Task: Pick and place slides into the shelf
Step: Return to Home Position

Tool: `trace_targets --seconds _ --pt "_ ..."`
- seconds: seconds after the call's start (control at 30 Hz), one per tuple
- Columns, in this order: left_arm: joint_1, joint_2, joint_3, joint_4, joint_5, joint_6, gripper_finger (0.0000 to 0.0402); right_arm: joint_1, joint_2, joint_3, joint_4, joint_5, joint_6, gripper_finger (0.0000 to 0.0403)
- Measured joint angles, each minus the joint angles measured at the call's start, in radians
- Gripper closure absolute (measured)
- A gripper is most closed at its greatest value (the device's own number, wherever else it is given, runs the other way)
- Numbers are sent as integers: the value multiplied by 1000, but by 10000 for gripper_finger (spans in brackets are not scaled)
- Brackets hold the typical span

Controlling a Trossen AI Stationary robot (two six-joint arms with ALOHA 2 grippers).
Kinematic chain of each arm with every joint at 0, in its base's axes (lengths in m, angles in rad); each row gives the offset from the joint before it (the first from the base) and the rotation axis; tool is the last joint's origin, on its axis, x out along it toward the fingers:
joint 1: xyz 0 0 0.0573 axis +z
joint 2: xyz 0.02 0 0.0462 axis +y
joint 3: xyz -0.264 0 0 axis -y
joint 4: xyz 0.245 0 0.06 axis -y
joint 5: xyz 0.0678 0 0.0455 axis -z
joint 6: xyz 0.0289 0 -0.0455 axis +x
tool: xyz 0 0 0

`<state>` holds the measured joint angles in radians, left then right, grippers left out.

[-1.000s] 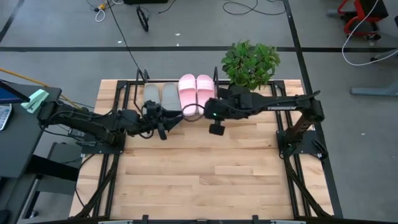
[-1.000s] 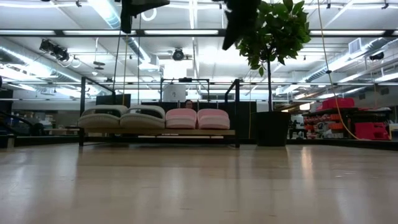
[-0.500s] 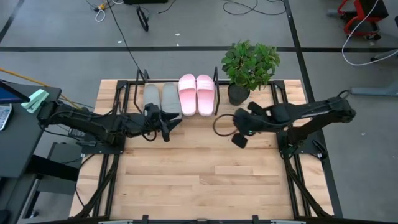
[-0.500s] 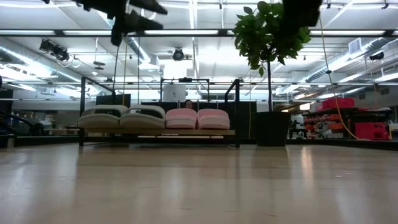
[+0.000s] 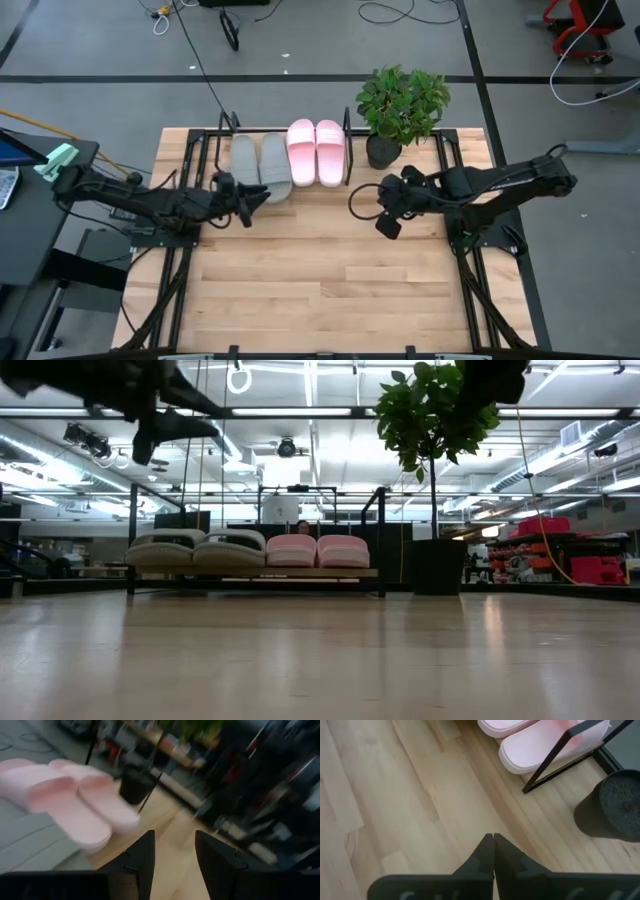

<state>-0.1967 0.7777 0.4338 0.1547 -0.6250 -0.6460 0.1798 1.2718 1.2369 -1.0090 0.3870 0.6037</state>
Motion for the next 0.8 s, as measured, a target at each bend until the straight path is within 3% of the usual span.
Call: trace_targets --seconds 0.17,0.33,0.57,0.8 --pt "8 -112 -218 387 10 34 255 -24 12 0 24 -29 -3 401" --pt "15 -200 -372 552 -3 27 249 -39 15 0 47 -39 -3 400" --pt "30 -315 -424 595 -9 120 254 -56 15 0 56 -70 16 400" --pt "90 -358 -425 557 1 183 234 -56 15 0 56 -75 33 400"
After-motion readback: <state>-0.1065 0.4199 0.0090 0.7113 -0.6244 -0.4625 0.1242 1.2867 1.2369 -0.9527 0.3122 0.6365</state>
